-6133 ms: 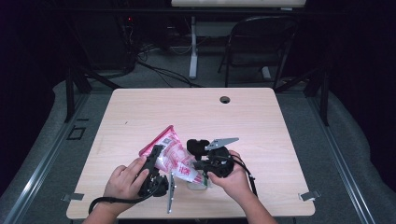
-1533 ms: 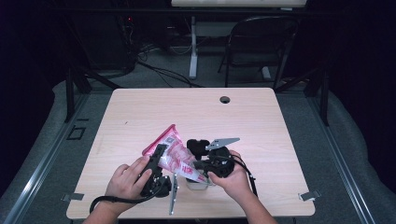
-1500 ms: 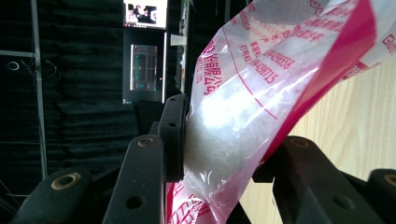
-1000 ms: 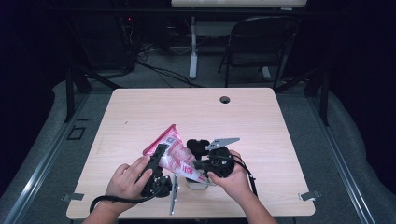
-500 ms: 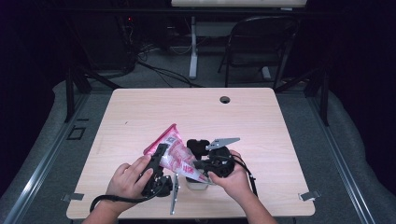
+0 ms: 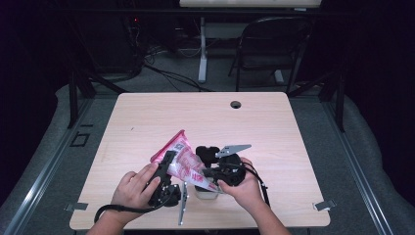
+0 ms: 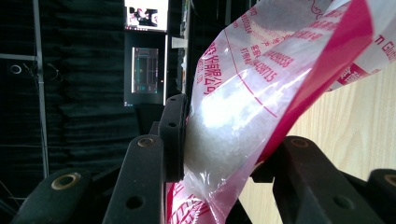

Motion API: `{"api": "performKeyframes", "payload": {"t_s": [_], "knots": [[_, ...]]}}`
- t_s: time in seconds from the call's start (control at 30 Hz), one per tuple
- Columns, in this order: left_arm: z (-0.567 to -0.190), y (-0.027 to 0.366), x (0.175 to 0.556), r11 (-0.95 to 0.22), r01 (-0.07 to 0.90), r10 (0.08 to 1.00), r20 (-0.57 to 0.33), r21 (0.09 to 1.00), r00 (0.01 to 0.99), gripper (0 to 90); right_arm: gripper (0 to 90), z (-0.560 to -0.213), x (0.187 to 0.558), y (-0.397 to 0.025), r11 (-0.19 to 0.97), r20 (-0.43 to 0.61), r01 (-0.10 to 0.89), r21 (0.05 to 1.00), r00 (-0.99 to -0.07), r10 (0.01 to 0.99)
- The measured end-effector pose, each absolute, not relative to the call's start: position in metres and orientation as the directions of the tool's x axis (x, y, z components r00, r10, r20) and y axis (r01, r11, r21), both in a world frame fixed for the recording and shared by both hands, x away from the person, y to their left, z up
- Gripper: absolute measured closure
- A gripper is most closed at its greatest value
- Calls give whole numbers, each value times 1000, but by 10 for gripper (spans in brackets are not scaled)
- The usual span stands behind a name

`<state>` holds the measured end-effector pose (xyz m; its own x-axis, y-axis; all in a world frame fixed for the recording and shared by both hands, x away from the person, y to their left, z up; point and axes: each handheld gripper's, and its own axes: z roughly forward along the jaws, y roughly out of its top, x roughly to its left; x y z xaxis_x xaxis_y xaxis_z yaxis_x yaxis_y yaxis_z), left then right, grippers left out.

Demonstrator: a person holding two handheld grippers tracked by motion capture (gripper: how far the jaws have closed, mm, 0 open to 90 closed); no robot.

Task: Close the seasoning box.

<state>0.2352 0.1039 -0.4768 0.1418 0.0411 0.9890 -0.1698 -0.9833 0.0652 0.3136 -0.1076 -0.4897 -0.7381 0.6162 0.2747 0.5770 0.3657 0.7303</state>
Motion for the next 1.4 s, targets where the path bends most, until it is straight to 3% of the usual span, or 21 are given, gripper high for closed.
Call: {"api": "performKeyframes", "payload": {"t_s": [1.4], "knots": [[-474, 101, 235, -983, -173, 29, 989, 54, 145, 650, 900, -489, 314, -108, 366, 273, 576, 731, -739, 616]]}}
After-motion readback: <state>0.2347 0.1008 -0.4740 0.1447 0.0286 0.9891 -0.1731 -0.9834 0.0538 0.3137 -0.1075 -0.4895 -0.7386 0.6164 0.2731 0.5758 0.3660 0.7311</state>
